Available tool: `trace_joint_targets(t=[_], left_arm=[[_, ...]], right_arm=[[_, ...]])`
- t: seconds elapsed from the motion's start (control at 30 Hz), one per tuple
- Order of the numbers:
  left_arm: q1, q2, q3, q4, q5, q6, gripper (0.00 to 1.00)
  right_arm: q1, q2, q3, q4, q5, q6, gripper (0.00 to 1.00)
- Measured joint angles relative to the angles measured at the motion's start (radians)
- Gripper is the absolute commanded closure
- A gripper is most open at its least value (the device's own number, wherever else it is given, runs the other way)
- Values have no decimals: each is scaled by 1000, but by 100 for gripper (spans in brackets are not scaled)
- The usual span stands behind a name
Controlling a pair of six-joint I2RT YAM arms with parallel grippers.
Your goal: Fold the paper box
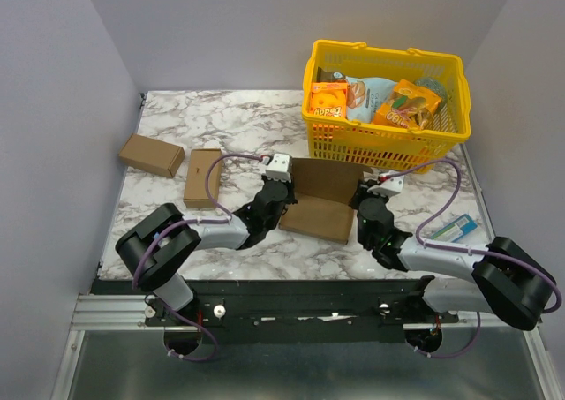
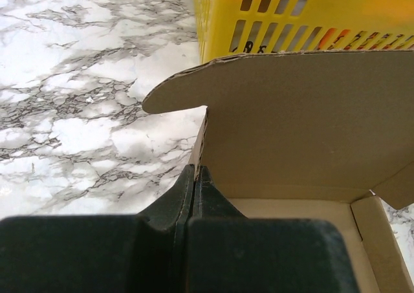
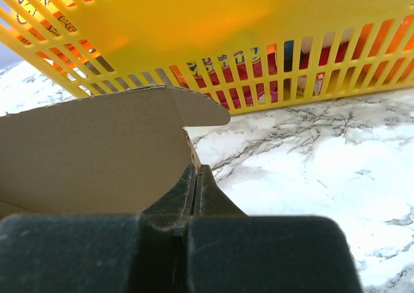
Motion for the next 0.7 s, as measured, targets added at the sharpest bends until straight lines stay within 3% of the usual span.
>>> trace_joint_targets(t=[0.7], left_arm=[[-55,-44,-167,149,-22,-108,100]], right_arm=[[67,-56,21,-290,71,298,99]])
